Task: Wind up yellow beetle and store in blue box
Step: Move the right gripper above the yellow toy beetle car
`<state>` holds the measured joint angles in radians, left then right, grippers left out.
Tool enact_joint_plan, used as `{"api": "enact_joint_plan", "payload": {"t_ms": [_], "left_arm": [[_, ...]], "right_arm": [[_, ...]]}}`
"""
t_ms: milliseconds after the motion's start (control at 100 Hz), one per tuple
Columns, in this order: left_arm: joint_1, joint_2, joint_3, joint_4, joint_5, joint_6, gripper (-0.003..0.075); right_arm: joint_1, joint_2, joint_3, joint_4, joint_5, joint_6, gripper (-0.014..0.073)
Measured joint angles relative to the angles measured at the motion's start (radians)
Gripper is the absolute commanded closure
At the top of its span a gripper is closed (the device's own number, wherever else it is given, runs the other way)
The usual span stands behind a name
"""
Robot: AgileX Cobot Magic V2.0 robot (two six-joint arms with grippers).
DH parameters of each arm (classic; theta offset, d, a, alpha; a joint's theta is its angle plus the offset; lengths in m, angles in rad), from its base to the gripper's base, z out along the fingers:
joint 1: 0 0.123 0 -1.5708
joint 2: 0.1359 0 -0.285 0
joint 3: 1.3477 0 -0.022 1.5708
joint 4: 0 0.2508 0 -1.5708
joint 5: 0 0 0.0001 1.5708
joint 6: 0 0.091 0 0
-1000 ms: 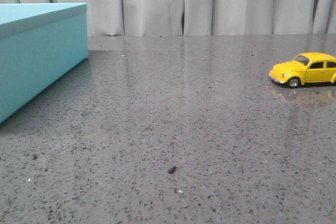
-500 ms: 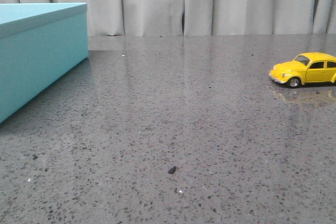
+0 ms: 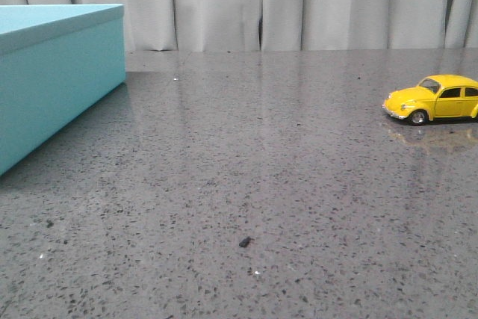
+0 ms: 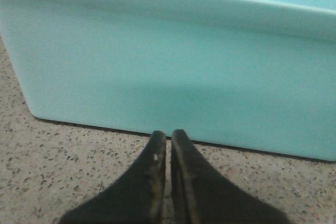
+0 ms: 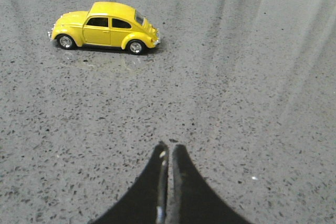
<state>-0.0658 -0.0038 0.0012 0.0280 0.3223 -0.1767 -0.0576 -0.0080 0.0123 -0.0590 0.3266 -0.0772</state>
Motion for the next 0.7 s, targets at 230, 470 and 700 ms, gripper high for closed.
{"api": "enact_joint_plan", "payload": {"t_ms": [230,470,700], "left_arm": [[0.000,0.000,0.000,0.000,0.000,0.000,0.0739],[0.000,0.000,0.000,0.000,0.000,0.000,0.0739],[0.000,0.000,0.000,0.015,-0.006,0.000,0.0739]], "right_arm": [[0.000,0.000,0.000,0.000,0.000,0.000,0.0641],[0.000,0.000,0.000,0.000,0.000,0.000,0.0641],[0.000,0.000,0.000,0.000,-0.010,0.000,0.0641]]}}
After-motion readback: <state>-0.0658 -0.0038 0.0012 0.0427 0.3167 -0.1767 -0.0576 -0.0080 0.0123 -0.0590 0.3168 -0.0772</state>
